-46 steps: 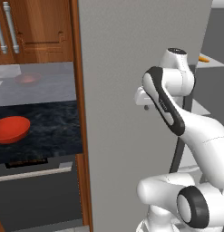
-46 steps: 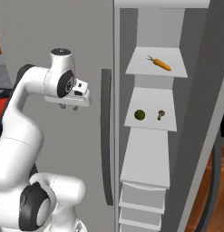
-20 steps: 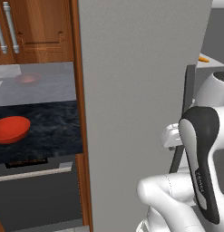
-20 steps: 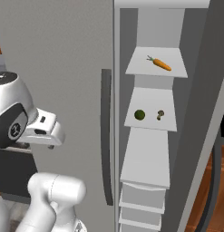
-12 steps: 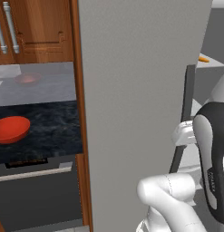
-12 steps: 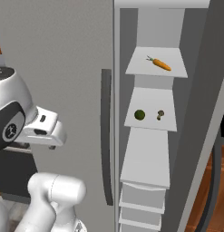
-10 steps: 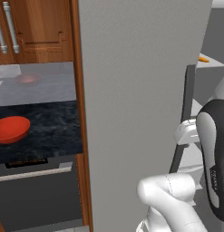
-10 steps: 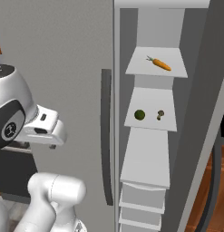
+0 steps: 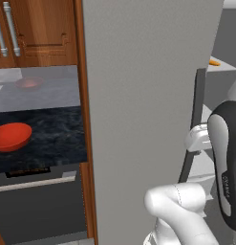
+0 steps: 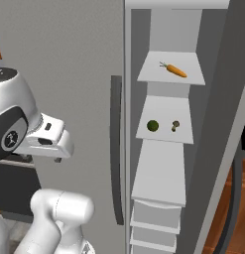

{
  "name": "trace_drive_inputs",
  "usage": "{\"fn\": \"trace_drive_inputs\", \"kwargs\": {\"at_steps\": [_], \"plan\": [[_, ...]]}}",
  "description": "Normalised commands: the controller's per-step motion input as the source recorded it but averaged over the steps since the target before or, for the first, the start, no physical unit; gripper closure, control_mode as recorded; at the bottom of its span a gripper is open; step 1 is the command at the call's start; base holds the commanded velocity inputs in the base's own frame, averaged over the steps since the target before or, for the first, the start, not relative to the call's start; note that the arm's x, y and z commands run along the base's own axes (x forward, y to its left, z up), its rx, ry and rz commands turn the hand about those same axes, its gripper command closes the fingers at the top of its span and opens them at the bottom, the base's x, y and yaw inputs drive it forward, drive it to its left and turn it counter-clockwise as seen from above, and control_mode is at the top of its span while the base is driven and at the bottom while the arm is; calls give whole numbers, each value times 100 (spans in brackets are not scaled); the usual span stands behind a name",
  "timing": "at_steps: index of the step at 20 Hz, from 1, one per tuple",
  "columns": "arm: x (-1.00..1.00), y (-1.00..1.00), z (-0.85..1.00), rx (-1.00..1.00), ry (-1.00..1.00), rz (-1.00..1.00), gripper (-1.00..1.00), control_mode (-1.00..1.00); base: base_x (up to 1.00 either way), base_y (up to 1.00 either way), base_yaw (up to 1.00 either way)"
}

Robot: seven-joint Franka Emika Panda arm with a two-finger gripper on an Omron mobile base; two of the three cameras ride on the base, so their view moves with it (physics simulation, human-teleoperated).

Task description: Take the mushroom, lime, and carrot from the freezer and place them in the bowl on the counter.

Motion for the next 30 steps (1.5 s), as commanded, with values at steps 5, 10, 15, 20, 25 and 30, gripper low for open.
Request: {"fn": "trace_drive_inputs", "kwargs": {"at_steps": [5,10,15,20,25,30], "plan": [[-1,0,0,0,0,0,-100,100,-20,-10,0],[0,0,0,0,0,0,-100,100,-23,-66,-5],[0,0,0,0,0,0,-100,100,5,-69,-1],[0,0,0,0,0,0,-100,100,38,-21,0],[0,0,0,0,0,0,-100,100,45,-2,0],[0,0,0,0,0,0,-100,100,38,-34,0]]}}
